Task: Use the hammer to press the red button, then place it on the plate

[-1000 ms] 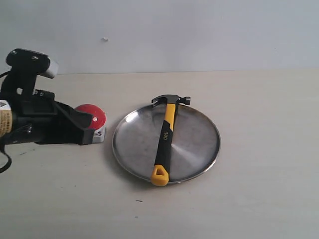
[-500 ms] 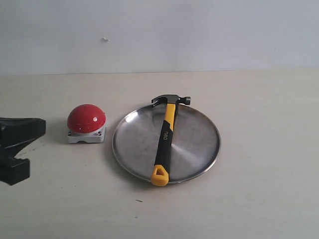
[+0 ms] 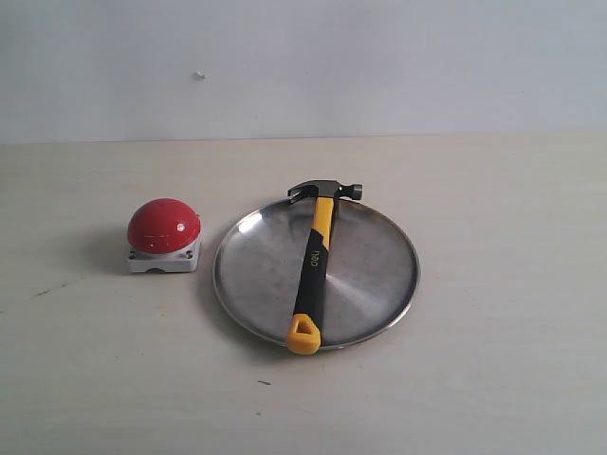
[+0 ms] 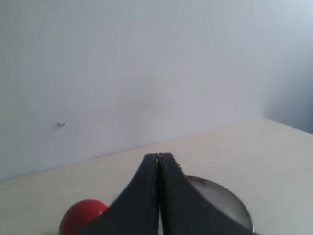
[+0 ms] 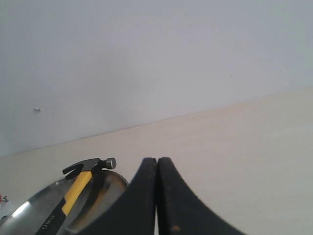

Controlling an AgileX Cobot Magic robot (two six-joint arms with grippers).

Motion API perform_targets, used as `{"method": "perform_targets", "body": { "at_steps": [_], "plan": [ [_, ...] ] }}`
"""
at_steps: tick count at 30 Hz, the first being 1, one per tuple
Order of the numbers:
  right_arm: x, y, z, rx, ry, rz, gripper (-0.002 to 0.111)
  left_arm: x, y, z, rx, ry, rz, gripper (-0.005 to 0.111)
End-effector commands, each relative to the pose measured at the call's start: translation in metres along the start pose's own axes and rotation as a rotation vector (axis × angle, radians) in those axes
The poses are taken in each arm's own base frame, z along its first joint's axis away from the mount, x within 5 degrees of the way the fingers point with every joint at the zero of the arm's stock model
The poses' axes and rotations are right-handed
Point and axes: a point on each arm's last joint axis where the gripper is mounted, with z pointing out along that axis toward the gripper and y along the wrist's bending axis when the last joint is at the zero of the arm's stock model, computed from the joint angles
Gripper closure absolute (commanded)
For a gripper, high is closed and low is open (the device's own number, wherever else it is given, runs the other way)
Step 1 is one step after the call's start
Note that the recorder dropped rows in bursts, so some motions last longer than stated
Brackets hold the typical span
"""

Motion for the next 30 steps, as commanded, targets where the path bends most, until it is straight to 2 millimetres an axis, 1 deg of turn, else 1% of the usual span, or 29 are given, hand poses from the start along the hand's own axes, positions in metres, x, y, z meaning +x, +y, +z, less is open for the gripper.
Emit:
{"method": "perform_targets", "body": {
  "at_steps": [1,5,13,21,24,30],
  "plan": [
    [0.001,0.000,-0.001,0.000,-0.005,-0.011,0.108,0.008,0.003,-0.013,-0.033,-0.085,-0.022,0.107],
    [0.001,0.000,-0.001,0.000,-0.005,-0.011,0.108,0.010,0.004,-0.017,-0.041,-0.111,-0.006,0.107],
    [0.001,0.000,-0.001,0.000,-0.005,-0.011,0.108,0.009,0.004,-0.017,-0.040,-0.112,0.017,0.107],
    [0.001,0.000,-0.001,-0.001,-0.005,-0.013,0.108,0.009,0.005,-0.019,-0.054,-0.129,0.006,0.107],
    [0.001,0.000,-0.001,-0.001,-0.005,-0.013,0.108,0.013,0.007,-0.021,-0.089,-0.140,-0.037,0.107],
    [0.001,0.000,-0.001,0.000,-0.005,-0.011,0.108,0.025,0.011,-0.030,-0.161,-0.186,-0.023,0.107]
  ]
}}
